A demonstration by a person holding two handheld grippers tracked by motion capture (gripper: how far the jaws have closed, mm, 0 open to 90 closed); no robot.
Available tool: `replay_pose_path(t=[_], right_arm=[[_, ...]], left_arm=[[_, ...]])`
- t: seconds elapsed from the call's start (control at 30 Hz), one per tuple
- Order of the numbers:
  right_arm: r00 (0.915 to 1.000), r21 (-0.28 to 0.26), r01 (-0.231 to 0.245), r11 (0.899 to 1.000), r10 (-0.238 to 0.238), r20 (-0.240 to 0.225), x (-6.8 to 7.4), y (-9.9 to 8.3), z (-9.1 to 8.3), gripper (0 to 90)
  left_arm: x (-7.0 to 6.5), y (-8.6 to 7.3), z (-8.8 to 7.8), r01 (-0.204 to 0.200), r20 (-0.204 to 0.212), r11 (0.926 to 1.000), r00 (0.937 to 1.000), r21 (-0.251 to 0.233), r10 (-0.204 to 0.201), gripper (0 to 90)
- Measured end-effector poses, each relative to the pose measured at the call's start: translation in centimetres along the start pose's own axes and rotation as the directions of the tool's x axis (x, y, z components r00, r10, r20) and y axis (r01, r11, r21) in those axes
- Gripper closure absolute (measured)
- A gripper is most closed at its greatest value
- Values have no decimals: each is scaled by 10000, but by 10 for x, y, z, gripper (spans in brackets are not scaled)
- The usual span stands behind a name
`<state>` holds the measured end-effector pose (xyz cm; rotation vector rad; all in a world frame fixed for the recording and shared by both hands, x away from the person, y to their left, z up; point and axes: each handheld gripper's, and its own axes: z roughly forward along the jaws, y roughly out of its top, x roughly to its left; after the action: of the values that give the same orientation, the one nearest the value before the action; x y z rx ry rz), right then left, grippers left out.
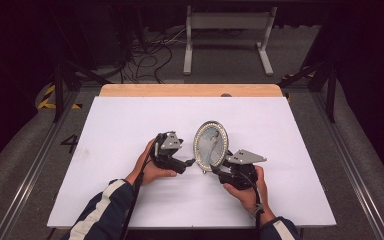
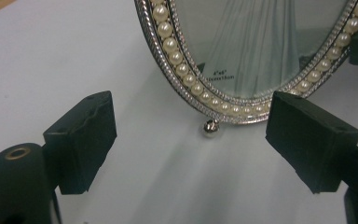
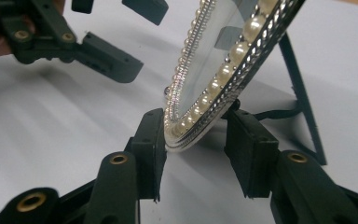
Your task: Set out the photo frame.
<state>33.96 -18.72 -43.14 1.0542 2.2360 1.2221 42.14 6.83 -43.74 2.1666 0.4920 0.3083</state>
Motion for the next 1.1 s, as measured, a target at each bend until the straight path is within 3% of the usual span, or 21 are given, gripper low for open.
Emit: replay_pose_path(t=[0.17, 0.37, 0.53, 0.7, 0.8, 0.9, 1.03, 1.1], right_arm=[[9994, -378, 166, 9991, -155, 298, 9, 1, -20, 600], [9986, -400, 222, 9990, -202, 479, 11, 2, -24, 609], [9976, -599, -180, 9980, 220, 663, 7, 3, -27, 579], [9949, -1445, -157, 9894, 298, 962, 9, 6, -32, 636], [9917, -2029, -103, 9792, 360, 1234, 10, 9, -36, 651], [9896, -2254, -180, 9741, 496, 1353, 9, 11, -37, 710], [9876, -2382, -120, 9711, 488, 1492, 8, 12, -35, 780], [9891, -2365, -117, 9716, 459, 1398, 6, 12, -34, 786]], left_arm=[[1, 9, 2, 193, 220, 9991, 9996, -384, -184, 167], [4, 15, 11, 436, 358, 9979, 9985, -488, -418, 162], [7, 17, 16, 484, 433, 9966, 9980, -664, -456, 174], [11, 14, 23, 321, 698, 9981, 9972, -525, -284, 391], [13, 12, 24, 392, 848, 9975, 9958, -587, -342, 391], [12, 12, 25, 407, 1076, 9973, 9936, -618, -338, 409], [9, 13, 23, 63, 720, 9992, 9974, -403, -34, 422], [9, 13, 21, -39, 586, 9997, 9983, -251, 54, 471]])
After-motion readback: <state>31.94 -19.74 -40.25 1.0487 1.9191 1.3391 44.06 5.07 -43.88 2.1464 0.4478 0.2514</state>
